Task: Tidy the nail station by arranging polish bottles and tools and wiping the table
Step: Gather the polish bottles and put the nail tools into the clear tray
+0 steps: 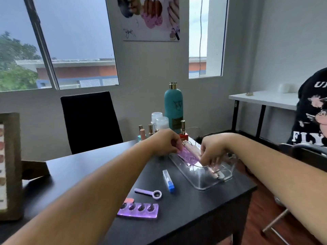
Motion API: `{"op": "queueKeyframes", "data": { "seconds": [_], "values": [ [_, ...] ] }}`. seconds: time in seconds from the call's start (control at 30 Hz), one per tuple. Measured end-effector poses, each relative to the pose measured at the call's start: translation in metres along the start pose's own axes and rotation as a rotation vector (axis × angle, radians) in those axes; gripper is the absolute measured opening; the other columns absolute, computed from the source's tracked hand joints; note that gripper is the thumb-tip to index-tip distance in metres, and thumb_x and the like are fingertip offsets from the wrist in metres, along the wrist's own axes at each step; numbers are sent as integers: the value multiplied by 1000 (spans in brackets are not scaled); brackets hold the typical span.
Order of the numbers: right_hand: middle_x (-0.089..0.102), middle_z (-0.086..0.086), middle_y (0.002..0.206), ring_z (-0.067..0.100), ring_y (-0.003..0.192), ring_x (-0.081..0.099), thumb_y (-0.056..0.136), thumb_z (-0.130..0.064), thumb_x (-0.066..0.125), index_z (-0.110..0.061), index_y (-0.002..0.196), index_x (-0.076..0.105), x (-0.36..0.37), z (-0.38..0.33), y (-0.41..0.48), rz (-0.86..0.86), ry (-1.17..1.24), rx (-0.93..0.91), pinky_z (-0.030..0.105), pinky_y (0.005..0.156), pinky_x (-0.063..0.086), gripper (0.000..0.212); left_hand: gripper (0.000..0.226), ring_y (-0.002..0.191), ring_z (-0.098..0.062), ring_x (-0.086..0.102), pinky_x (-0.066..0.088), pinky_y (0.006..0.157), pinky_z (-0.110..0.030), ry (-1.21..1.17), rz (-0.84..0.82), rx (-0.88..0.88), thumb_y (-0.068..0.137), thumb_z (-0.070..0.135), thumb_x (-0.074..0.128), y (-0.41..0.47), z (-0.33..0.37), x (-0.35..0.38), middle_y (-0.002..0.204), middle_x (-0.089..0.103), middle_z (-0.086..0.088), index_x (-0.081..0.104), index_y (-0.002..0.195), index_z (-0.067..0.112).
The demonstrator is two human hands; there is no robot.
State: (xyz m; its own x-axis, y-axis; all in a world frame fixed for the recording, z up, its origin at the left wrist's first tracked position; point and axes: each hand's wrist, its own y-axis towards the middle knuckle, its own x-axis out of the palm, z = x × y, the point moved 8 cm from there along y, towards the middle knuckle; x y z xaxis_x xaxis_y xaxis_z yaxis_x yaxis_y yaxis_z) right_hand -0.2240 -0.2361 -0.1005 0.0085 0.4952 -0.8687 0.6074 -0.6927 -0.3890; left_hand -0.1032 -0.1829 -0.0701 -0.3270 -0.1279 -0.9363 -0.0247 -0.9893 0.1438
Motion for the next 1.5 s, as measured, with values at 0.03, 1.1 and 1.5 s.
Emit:
{"op": "queueKeyframes", "data": {
  "seconds": [0.03, 1.1, 1.5],
  "values": [
    [69, 8, 69, 13, 47, 64, 77, -11, 64, 4, 90, 67, 3, 2, -1, -22, -25, 18, 18, 41, 48, 20, 12, 64, 4, 49, 32, 56, -5, 13, -10, -2, 78, 15, 71, 3, -1, 3, 71, 53, 21, 70, 88, 21],
    [73, 7, 74, 15, 59, 67, 80, -14, 71, -10, 77, 70, -3, -109, -53, 272, -119, -282, 27, 62, 59, 5, 28, 96, -14, 63, 44, 79, -21, 27, 81, -241, 74, 29, 75, -120, -45, -48, 104, 68, 2, 68, 100, 21],
    [65, 4, 61, 20, 61, 57, 81, -28, 71, -11, 53, 45, 58, -118, -35, 279, -365, -122, 23, 47, 41, 41, 13, 90, -12, 60, 46, 79, -23, 23, -13, -210, 81, 24, 68, -154, -53, 12, 100, 69, 2, 73, 93, 21]
  ]
}}
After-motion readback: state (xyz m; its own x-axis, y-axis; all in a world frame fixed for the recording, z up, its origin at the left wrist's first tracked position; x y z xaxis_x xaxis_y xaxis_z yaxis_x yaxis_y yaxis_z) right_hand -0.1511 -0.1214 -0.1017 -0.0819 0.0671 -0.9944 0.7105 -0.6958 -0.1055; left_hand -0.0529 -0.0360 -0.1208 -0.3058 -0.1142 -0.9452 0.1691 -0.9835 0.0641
